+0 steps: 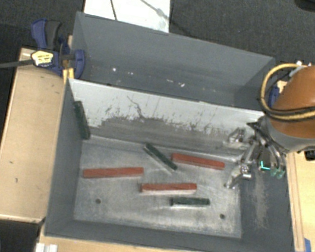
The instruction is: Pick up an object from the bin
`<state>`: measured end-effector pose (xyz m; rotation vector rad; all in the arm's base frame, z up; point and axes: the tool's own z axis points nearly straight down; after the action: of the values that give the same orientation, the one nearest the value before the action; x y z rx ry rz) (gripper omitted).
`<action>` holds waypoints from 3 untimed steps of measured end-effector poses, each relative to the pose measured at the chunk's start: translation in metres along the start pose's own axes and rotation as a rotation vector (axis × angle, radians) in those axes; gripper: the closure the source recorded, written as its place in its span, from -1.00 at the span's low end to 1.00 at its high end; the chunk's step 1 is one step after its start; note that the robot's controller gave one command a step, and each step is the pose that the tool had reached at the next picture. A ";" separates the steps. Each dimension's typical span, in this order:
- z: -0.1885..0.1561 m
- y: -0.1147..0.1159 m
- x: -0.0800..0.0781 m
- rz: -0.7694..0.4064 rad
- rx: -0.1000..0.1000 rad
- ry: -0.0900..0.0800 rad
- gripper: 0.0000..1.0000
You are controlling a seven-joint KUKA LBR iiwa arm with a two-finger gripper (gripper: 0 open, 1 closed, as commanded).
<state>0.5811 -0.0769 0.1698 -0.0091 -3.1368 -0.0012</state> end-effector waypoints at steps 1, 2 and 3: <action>-0.005 0.000 -0.002 -0.002 0.001 -0.008 -1.00; 0.095 0.038 0.037 0.127 0.000 -0.016 1.00; 0.097 0.038 0.038 0.124 0.000 -0.013 -1.00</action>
Offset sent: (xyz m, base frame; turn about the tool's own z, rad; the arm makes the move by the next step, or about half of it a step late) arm -0.0410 0.0384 -0.0998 0.1274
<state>0.5428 -0.0386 0.0732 -0.2041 -3.1428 -0.0006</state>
